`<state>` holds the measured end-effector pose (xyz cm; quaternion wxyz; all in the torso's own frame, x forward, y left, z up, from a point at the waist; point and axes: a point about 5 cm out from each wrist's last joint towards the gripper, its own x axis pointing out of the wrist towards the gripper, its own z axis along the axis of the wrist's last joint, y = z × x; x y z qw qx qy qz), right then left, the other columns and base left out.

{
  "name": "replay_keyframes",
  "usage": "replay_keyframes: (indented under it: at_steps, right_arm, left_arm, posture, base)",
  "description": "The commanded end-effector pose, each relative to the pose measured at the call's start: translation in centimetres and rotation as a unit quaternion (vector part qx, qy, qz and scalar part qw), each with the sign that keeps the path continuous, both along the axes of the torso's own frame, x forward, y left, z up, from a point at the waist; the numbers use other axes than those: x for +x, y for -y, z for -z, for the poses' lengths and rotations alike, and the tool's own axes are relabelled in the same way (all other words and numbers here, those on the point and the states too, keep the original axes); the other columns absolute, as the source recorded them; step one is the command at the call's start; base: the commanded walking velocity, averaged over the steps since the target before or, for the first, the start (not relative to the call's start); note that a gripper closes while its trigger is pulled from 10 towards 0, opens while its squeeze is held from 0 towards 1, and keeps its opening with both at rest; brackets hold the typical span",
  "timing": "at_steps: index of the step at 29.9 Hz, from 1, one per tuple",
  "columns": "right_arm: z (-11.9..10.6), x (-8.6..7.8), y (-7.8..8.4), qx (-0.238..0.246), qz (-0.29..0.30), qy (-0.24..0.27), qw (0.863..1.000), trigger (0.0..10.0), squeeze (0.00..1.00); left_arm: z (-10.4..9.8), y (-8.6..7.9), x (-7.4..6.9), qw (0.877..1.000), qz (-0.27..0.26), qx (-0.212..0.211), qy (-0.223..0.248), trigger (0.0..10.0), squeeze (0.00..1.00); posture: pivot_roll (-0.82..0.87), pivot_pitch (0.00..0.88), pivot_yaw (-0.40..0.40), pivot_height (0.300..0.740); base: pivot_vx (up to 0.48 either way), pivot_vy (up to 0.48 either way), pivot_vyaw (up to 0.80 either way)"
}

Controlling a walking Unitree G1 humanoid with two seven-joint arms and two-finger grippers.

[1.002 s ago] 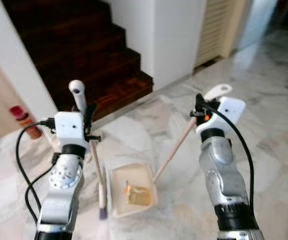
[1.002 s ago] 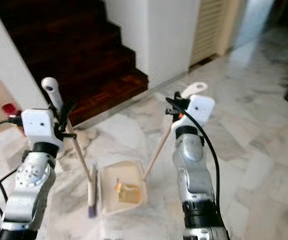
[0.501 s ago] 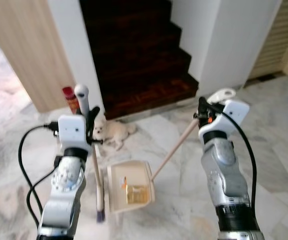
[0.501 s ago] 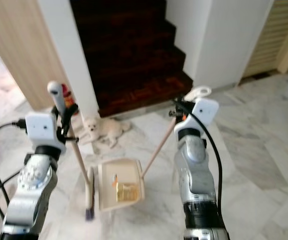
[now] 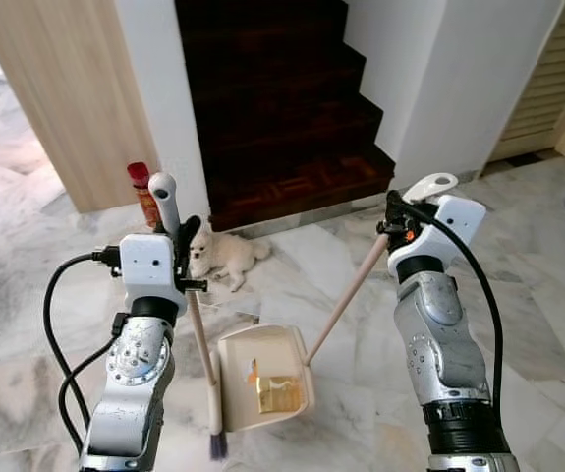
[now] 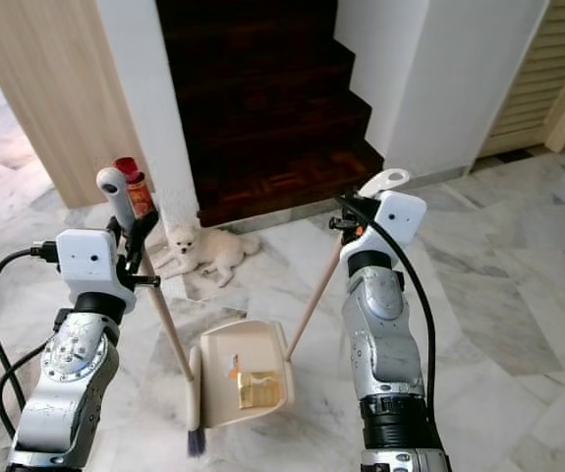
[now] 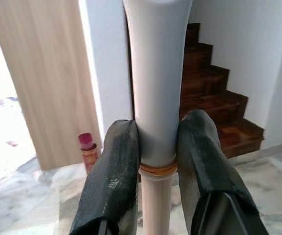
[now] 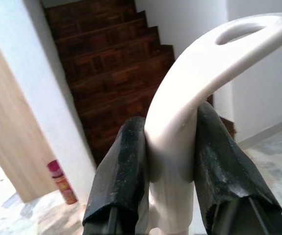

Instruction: Sweep floor

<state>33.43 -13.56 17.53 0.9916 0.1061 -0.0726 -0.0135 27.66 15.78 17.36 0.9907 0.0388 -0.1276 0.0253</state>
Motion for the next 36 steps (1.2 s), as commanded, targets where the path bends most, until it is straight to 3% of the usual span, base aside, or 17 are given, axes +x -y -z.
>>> replay_keyframes:
  at_steps: [1,31,36]
  right_arm:
    - [-1.27,0.2,-0.46,0.018,-0.012,0.023,1.0,10.0,0.0]
    - [-1.42,0.14,-0.82,0.012,-0.018,0.019,1.0,10.0,0.0]
    - [-1.55,0.09,-1.23,0.011,-0.027,0.022,0.999,10.0,0.0]
  left_arm:
    - [-1.66,-0.13,-0.18,0.999,-0.009,0.009,0.036,10.0,0.0]
    - [-1.86,0.04,-0.25,0.999,-0.013,0.006,0.031,10.0,0.0]
    - [-1.81,-0.07,-0.34,0.999,-0.015,0.009,0.029,10.0,0.0]
  posture:
    - [0.01,0.0,-0.013,0.74]
    - [0.01,0.024,-0.017,0.74]
    - [0.02,0.026,-0.014,0.74]
  base:
    - [0.0,0.424,0.0]
    - [0.0,0.42,0.0]
    - [0.0,0.416,0.72]
